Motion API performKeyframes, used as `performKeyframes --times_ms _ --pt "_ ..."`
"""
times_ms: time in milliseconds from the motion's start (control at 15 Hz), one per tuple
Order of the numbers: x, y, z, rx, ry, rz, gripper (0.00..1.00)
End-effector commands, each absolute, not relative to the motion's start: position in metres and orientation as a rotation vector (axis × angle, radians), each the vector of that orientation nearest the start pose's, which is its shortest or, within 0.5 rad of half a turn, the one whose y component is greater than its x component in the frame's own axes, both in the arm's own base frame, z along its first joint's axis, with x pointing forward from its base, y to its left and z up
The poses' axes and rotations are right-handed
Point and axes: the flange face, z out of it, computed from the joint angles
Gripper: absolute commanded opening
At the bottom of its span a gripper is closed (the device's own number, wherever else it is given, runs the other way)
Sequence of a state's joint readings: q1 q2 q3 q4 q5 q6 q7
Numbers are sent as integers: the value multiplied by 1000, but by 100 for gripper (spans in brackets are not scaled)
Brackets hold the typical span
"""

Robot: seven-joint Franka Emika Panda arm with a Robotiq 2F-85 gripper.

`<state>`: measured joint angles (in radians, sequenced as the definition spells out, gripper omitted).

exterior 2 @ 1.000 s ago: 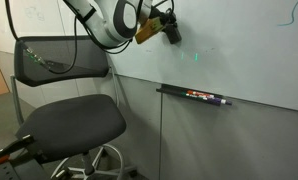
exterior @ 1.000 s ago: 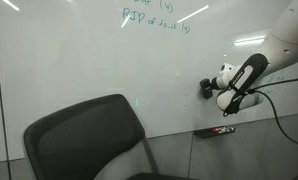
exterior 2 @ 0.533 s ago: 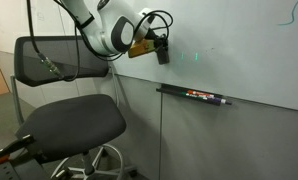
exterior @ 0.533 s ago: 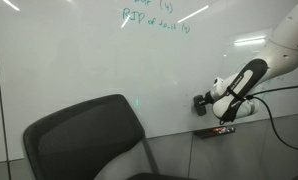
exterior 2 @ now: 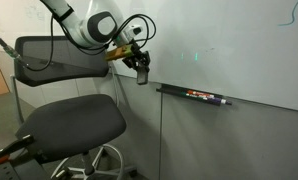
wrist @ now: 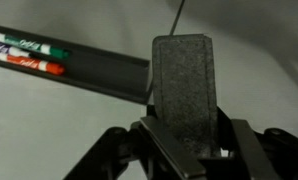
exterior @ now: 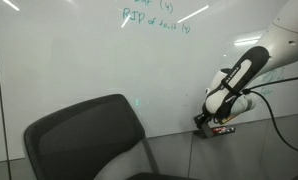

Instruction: Use the eraser to wipe the smiley face off the white board

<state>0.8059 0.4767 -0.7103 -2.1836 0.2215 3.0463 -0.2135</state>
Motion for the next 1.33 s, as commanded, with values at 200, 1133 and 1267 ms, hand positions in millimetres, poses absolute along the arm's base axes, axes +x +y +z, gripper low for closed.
performKeyframes --times_ms 200,1133,1267 --pt "586 123 225 -3160 -567 -241 31" --pt "613 147 84 -2729 -672 460 31" --pt "609 156 75 -2711 -689 524 31"
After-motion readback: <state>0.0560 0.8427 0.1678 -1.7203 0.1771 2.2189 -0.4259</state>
